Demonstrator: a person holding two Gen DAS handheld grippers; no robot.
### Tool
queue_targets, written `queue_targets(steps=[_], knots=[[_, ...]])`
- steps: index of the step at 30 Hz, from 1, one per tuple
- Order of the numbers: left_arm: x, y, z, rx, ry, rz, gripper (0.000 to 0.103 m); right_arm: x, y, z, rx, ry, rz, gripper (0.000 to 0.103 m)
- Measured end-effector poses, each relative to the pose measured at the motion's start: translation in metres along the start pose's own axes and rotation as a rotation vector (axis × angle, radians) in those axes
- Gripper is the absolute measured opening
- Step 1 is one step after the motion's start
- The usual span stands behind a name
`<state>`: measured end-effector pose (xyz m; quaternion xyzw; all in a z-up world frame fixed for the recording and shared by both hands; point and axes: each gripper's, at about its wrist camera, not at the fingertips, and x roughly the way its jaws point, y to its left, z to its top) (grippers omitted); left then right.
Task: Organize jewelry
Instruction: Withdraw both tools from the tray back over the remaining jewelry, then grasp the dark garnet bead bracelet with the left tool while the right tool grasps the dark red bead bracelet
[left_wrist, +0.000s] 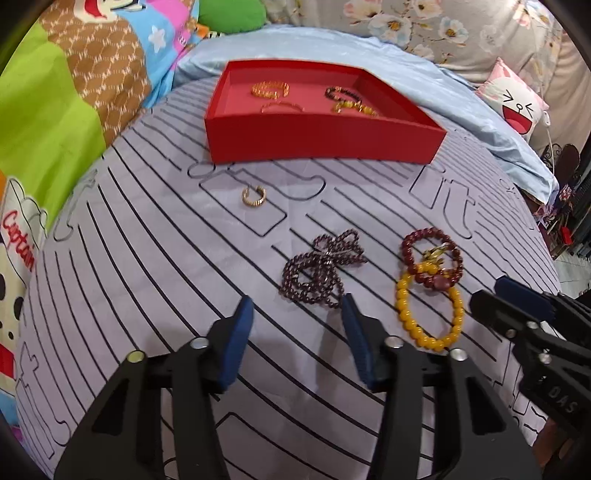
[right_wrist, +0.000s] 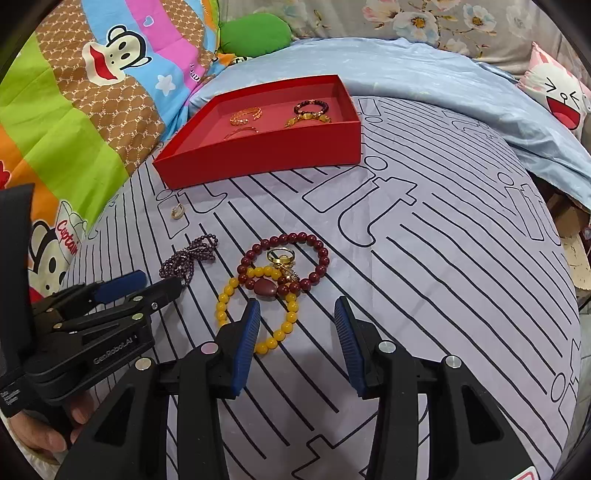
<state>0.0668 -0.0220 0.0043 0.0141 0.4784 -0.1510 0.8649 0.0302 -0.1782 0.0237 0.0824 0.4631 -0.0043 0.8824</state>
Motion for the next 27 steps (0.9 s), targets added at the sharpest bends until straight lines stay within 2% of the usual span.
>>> queue_targets(steps=[6, 12, 14, 17, 27], knots=[[0.002, -0.003, 0.002, 0.008, -0.004, 0.001, 0.041, 0.002, -0.002, 0.001, 0.006, 0.005, -0.003, 0.042], [0.006, -0.006, 0.009, 0.01, -0.002, -0.013, 0.026, 0.005, -0.004, 0.001, 0.007, 0.009, -0.003, 0.042], [0.007, -0.006, 0.01, 0.005, 0.002, -0.03, 0.016, 0.005, -0.004, 0.001, 0.007, 0.009, -0.003, 0.042], [0.006, -0.004, 0.011, -0.001, 0.004, -0.049, 0.007, 0.006, -0.005, 0.002, 0.01, 0.01, -0.002, 0.042], [-0.011, 0.001, 0.013, -0.001, -0.024, -0.062, 0.003, 0.007, -0.007, 0.008, 0.015, 0.003, 0.003, 0.042]])
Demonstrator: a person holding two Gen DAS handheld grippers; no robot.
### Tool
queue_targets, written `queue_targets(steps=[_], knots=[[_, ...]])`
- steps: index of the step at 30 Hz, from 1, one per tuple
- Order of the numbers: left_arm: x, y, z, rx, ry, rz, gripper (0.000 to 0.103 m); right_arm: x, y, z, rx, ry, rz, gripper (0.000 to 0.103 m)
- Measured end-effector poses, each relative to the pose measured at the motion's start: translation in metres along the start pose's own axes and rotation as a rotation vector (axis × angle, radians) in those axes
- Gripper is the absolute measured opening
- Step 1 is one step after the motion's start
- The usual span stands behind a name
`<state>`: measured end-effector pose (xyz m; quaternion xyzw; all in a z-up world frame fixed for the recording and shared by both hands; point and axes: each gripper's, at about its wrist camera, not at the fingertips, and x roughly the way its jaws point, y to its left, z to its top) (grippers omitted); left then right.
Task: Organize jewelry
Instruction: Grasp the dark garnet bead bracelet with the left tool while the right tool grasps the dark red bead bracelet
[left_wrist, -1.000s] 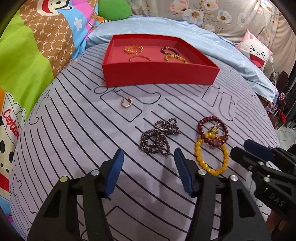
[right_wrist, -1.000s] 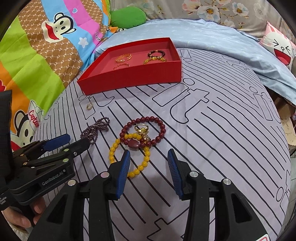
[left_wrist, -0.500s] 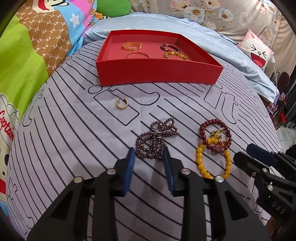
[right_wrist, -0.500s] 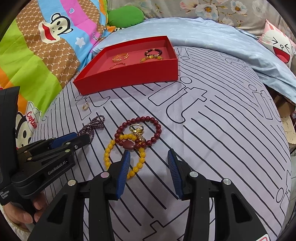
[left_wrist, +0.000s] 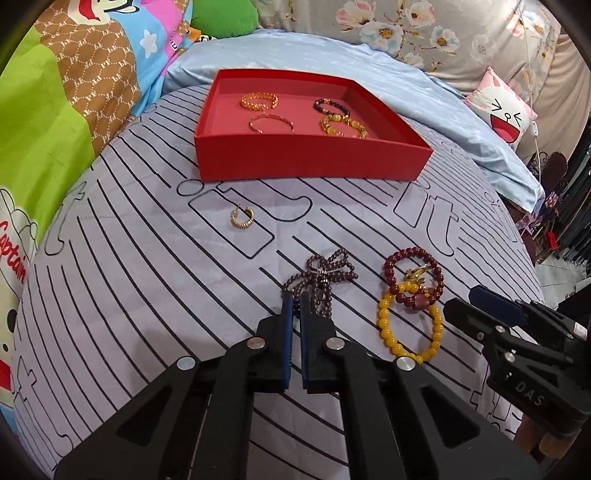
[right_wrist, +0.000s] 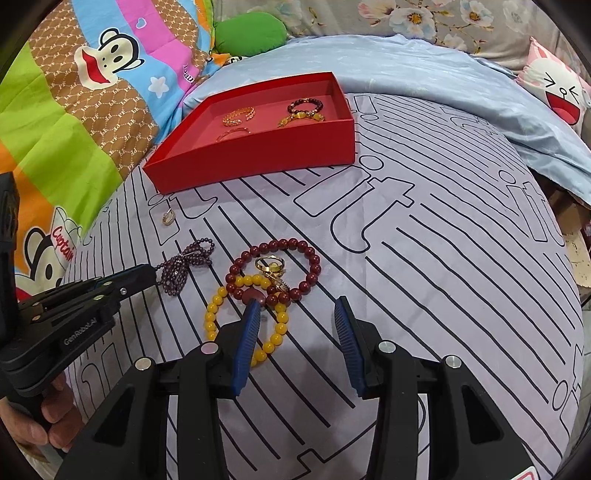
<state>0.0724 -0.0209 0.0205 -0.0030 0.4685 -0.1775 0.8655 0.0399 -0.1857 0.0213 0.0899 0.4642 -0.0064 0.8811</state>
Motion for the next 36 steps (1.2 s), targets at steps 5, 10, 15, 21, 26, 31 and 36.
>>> queue_targets(steps=[5, 10, 15, 21, 26, 31, 36], knots=[[0.0, 0.003, 0.0, -0.008, 0.005, -0.005, 0.003, 0.0, -0.003, 0.01, 0.01, -0.015, -0.005, 0.042], [-0.005, 0.004, -0.001, -0.011, -0.003, -0.013, 0.003, -0.002, -0.005, 0.013, 0.014, -0.024, -0.007, 0.042], [-0.011, 0.003, 0.0, -0.01, -0.013, -0.018, 0.003, 0.004, -0.008, 0.013, 0.028, -0.013, -0.005, 0.041], [-0.009, 0.005, 0.0, -0.021, -0.005, -0.016, 0.003, 0.009, -0.008, 0.021, 0.024, -0.022, -0.008, 0.034], [-0.011, 0.007, 0.002, -0.027, -0.009, -0.017, 0.003, 0.022, -0.007, 0.025, 0.014, 0.001, -0.016, 0.025], [-0.01, 0.009, 0.003, -0.033, -0.006, -0.016, 0.003, 0.033, -0.004, 0.022, 0.0, 0.028, -0.019, 0.014], [-0.013, 0.01, 0.005, -0.033, -0.013, -0.025, 0.003, 0.035, -0.005, 0.021, 0.002, 0.023, -0.019, 0.008]])
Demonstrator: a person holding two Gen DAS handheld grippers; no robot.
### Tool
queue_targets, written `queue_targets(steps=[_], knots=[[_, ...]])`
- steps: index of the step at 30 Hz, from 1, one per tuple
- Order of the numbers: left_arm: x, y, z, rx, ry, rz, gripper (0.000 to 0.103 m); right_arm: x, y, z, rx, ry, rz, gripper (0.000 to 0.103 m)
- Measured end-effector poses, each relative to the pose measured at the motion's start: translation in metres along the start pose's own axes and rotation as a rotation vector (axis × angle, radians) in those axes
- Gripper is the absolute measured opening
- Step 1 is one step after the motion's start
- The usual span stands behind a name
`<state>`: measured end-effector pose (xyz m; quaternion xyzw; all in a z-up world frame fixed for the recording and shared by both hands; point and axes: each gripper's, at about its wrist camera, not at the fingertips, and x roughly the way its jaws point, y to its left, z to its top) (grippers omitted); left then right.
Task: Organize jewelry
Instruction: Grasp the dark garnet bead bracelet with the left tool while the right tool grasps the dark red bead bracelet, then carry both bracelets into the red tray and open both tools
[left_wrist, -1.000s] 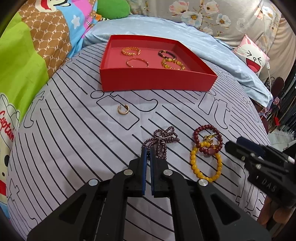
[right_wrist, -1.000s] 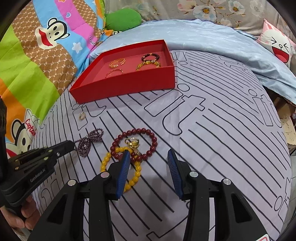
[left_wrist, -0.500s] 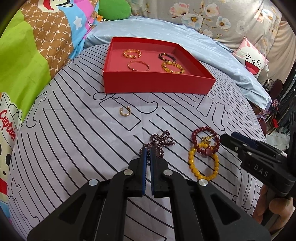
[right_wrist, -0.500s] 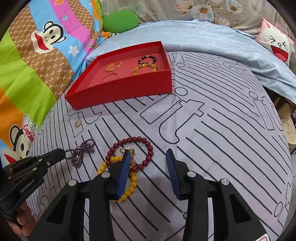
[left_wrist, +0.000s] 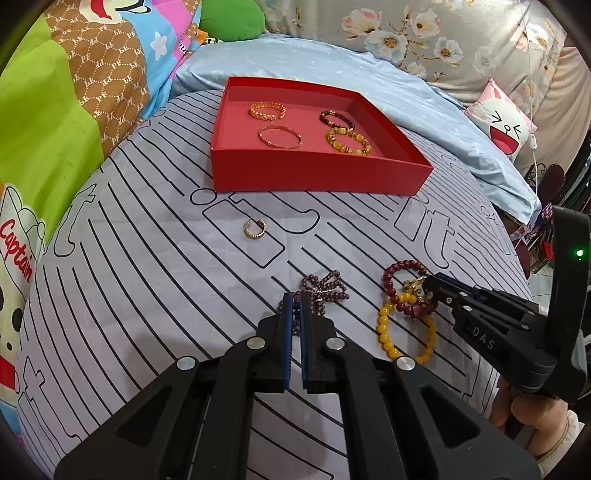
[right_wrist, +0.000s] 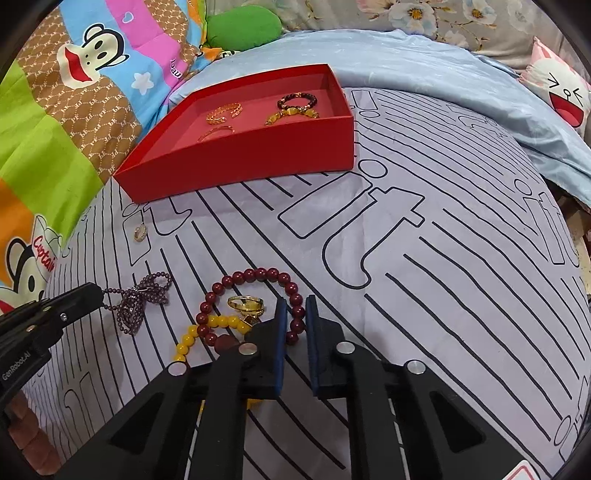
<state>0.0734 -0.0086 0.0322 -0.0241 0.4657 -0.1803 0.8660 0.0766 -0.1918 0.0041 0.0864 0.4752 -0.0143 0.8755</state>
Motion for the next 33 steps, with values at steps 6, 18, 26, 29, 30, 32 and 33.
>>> queue_targets(steps=[6, 18, 26, 29, 30, 32, 33], knots=[[-0.008, -0.004, 0.006, 0.009, -0.016, -0.014, 0.003, -0.012, 0.0, 0.005, 0.019, -0.03, 0.037, 0.008], [-0.037, -0.013, 0.028, 0.033, -0.08, -0.042, 0.0, -0.063, 0.024, 0.025, -0.019, -0.145, 0.124, 0.008], [-0.031, 0.004, 0.023, -0.002, -0.06, -0.003, 0.01, -0.069, 0.02, 0.024, -0.005, -0.151, 0.125, 0.008], [-0.019, 0.006, 0.01, -0.006, -0.042, 0.025, 0.048, -0.067, 0.018, 0.02, 0.012, -0.136, 0.134, 0.008], [-0.016, 0.007, 0.007, -0.002, -0.043, 0.037, 0.05, -0.067, 0.018, 0.018, 0.016, -0.132, 0.137, 0.008], [-0.003, 0.004, 0.0, 0.024, -0.02, 0.056, 0.05, -0.065, 0.018, 0.016, 0.02, -0.123, 0.142, 0.008], [0.003, 0.004, -0.002, 0.028, -0.009, 0.056, 0.05, -0.065, 0.018, 0.016, 0.02, -0.122, 0.143, 0.008]])
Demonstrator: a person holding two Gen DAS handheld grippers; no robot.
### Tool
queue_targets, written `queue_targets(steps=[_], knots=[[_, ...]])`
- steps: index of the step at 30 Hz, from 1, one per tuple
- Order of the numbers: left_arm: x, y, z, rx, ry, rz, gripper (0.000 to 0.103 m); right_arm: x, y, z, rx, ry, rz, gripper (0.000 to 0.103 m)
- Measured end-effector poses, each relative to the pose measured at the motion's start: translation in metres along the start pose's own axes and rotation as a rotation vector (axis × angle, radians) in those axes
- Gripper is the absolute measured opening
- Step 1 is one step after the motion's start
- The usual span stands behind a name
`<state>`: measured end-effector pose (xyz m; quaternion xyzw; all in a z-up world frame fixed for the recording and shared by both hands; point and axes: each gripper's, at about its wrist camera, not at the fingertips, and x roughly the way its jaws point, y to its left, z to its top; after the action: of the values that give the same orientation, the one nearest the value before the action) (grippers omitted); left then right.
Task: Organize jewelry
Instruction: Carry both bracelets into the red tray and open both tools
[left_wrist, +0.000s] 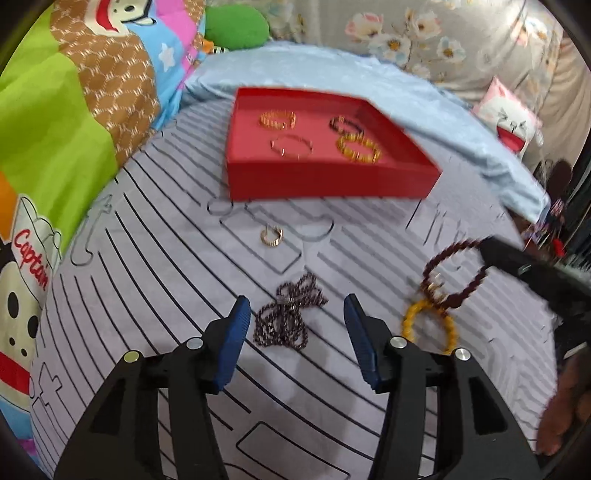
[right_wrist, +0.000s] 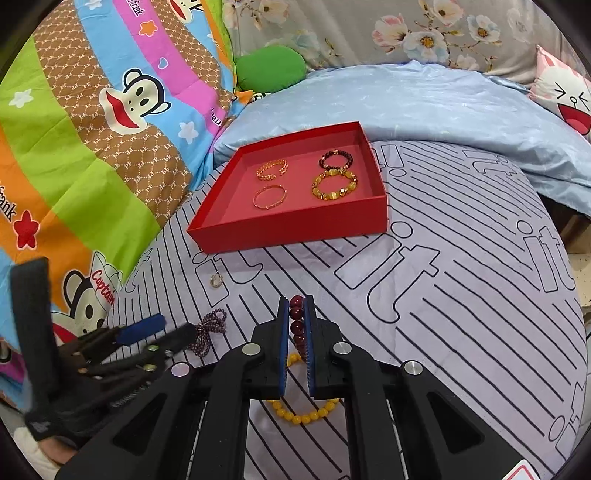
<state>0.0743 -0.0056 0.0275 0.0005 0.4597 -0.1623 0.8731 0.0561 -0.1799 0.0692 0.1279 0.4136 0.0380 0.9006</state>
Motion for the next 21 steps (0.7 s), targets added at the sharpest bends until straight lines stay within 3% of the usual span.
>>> queue_targets(steps=[7, 9, 10, 12, 13, 21], knots=[[0.025, -0.001, -0.007, 0.027, 0.018, 0.04, 0.046, -0.001, 0.001, -0.002, 0.003, 0.003, 0.001, 0.008], [0.027, -0.001, -0.006, 0.036, 0.013, 0.041, 0.039, -0.001, 0.0, -0.002, 0.004, 0.005, 0.001, 0.008], [0.027, -0.002, -0.006, 0.038, 0.012, 0.038, 0.028, -0.001, 0.001, -0.002, 0.004, 0.007, 0.001, 0.008], [0.027, -0.001, -0.004, 0.035, 0.02, 0.013, 0.019, -0.001, 0.001, -0.001, 0.004, 0.009, 0.004, 0.008], [0.026, 0.0, -0.003, 0.029, 0.026, -0.005, 0.01, -0.002, 0.002, -0.001, 0.004, 0.007, 0.006, 0.008], [0.004, 0.0, 0.002, 0.019, 0.006, -0.048, 0.006, -0.016, 0.0, 0.007, 0.003, -0.024, 0.008, 0.008]])
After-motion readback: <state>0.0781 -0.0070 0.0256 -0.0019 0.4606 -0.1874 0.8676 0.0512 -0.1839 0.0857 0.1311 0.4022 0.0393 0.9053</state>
